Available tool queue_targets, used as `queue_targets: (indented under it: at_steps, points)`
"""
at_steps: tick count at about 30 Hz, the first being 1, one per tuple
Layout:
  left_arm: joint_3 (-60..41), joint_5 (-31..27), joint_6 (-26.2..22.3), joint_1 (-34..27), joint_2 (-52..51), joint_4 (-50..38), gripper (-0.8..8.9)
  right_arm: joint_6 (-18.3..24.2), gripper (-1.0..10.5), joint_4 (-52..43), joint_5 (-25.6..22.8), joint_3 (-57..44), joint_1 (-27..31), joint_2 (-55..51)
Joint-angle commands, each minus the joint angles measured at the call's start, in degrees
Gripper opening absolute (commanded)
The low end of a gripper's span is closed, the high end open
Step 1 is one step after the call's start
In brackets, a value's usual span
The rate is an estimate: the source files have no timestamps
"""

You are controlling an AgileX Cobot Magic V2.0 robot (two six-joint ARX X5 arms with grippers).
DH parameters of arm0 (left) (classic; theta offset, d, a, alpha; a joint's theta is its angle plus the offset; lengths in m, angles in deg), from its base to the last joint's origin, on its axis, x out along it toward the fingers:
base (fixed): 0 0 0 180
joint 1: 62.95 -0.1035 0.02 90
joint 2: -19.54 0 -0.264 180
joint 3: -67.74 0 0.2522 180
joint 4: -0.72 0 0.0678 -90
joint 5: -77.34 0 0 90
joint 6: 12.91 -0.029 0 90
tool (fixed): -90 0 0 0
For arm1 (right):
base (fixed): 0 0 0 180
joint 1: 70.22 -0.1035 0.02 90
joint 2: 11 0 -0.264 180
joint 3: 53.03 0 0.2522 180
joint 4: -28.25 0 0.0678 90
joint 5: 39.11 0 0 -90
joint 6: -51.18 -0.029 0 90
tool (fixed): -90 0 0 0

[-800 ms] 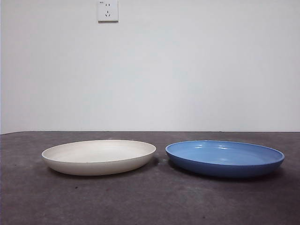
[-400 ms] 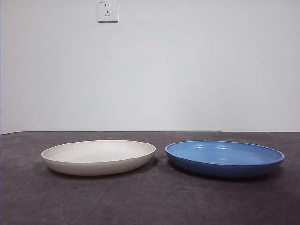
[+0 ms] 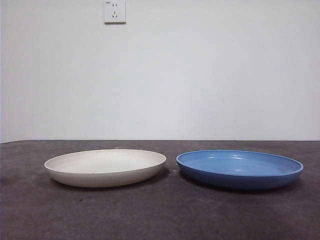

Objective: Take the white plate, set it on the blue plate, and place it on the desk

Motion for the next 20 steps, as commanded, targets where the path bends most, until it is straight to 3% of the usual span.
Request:
queue_targets:
  at_steps: [1, 10, 20]
  points:
    - [4.2, 2.5, -4.7, -0.1, 4.3, 1.4, 0.09, 3.4, 0.1, 3.4, 2.8, 4.7, -0.1, 5.0]
    - [14.8, 10.1, -10.1, 1.8, 16.9, 11.2, 0.09, 9.9, 0.1, 19.3, 14.7, 19.1, -1.2, 21.2]
    - [19.6, 12.0, -14.1, 9.4, 22.8, 20.7, 0.09, 16.0, 0.1, 31.6, 15.4, 23.4, -9.1, 29.4]
